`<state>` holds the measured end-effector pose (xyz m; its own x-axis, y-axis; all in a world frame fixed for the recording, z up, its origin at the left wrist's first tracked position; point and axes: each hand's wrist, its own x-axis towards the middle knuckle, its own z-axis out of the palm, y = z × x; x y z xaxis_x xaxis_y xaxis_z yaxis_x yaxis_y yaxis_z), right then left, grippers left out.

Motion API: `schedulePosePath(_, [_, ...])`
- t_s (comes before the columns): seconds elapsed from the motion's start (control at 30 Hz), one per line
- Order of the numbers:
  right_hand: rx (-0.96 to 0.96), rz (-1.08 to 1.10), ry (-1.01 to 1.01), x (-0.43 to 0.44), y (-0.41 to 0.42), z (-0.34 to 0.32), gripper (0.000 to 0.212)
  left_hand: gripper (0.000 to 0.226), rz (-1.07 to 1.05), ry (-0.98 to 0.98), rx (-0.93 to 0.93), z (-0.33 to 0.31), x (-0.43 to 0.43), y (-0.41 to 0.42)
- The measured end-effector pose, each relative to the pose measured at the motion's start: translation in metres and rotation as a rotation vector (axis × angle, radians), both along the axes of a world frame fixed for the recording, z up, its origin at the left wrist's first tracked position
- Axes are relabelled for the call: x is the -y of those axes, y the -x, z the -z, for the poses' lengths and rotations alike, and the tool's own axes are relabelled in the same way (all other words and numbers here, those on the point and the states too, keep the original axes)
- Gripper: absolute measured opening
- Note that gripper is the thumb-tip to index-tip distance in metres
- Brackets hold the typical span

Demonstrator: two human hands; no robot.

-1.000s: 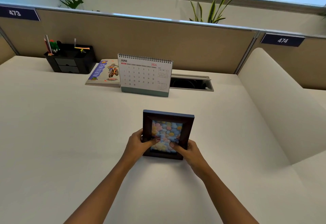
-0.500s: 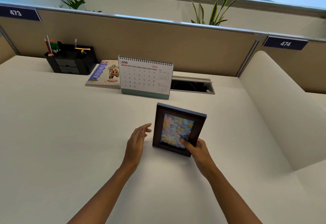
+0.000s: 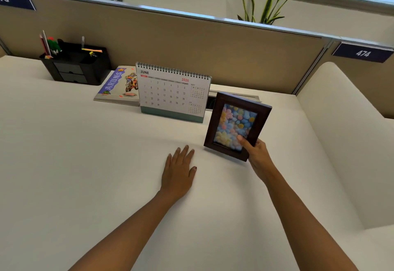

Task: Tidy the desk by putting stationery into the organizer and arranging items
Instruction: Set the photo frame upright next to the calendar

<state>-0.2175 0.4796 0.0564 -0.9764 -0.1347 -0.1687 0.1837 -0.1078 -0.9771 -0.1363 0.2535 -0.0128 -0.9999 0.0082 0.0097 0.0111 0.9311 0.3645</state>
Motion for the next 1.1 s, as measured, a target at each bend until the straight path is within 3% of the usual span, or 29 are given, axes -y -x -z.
schedulePosePath(0.07, [0.005, 0.006, -0.030, -0.003, 0.020, 0.002, 0.037, 0.058, -0.012, 0.078, -0.051, 0.004, 0.000, 0.005])
schedulePosePath(0.23, [0.026, -0.013, -0.060, -0.009, 0.061, 0.006, 0.037, 0.055, -0.028, 0.104, -0.126, 0.013, -0.001, 0.006])
schedulePosePath(1.1, [0.064, -0.131, -0.080, -0.002, 0.139, 0.014, 0.040, 0.055, -0.036, 0.115, -0.127, 0.017, 0.000, 0.014])
